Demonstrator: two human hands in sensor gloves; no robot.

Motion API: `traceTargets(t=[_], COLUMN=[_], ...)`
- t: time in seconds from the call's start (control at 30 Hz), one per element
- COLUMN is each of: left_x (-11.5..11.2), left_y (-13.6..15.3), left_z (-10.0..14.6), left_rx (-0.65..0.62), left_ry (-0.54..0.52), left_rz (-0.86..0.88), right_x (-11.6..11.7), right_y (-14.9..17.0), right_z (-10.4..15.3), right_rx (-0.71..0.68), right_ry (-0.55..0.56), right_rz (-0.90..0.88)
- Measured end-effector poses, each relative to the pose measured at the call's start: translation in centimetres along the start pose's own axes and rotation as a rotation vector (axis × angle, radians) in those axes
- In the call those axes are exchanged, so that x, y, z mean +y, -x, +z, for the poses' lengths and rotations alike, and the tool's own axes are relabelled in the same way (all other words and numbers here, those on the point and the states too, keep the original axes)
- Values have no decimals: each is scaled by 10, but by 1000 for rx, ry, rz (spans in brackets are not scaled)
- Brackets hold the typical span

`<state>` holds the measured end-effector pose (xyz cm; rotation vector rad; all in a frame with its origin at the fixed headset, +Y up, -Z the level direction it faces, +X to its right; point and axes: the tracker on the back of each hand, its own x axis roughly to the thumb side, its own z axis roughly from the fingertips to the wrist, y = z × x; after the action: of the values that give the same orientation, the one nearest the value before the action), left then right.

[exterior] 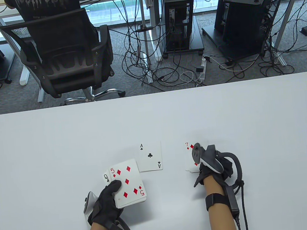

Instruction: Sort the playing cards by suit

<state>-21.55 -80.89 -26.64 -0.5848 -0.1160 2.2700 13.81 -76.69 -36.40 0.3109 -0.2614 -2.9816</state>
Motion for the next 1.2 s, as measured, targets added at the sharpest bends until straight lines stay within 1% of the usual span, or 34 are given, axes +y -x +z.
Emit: traceTargets(t=[0.03,0.13,0.23,0.3,0.37,0.4,0.43,0.53,0.6,0.7,0.73,0.83,0.97,1.1,1.2], left_x=[0,0,0,0,0,1,1,0,0,0,1,1,0,-1,-1], left_y=[0,1,2,1,1,1,2,2,2,2,1,1,1,1,1], left_z=[0,0,0,0,0,0,0,0,0,0,0,0,-1,-1,-1], left_rx=[1,8,10,6,5,6,7,9,9,7,7,2,-7,-6,-3], left_ry=[0,-4,-6,-4,-5,-6,-8,-8,-7,-6,-8,-6,19,39,42], left_rz=[0,0,5,1,-3,-3,0,0,0,-1,-7,-12,-27,-19,-8], right_x=[-3,-15,-33,-43,-49,-52,-55,-56,-56,-52,-51,-49,-48,-45,-42], right_y=[-3,-19,-43,-62,-77,-87,-96,-111,-118,-126,-127,-128,-124,-118,-115], right_z=[2,12,29,44,59,68,79,97,106,117,119,123,120,113,109], right_rx=[-20,-109,-266,-414,-505,-587,-630,-727,-771,-812,-817,-818,-791,-744,-728], right_ry=[5,65,128,137,130,113,111,99,77,44,54,144,155,92,55], right_rz=[0,0,-102,-307,-501,-610,-712,-839,-868,-821,-800,-738,-820,-981,-1032])
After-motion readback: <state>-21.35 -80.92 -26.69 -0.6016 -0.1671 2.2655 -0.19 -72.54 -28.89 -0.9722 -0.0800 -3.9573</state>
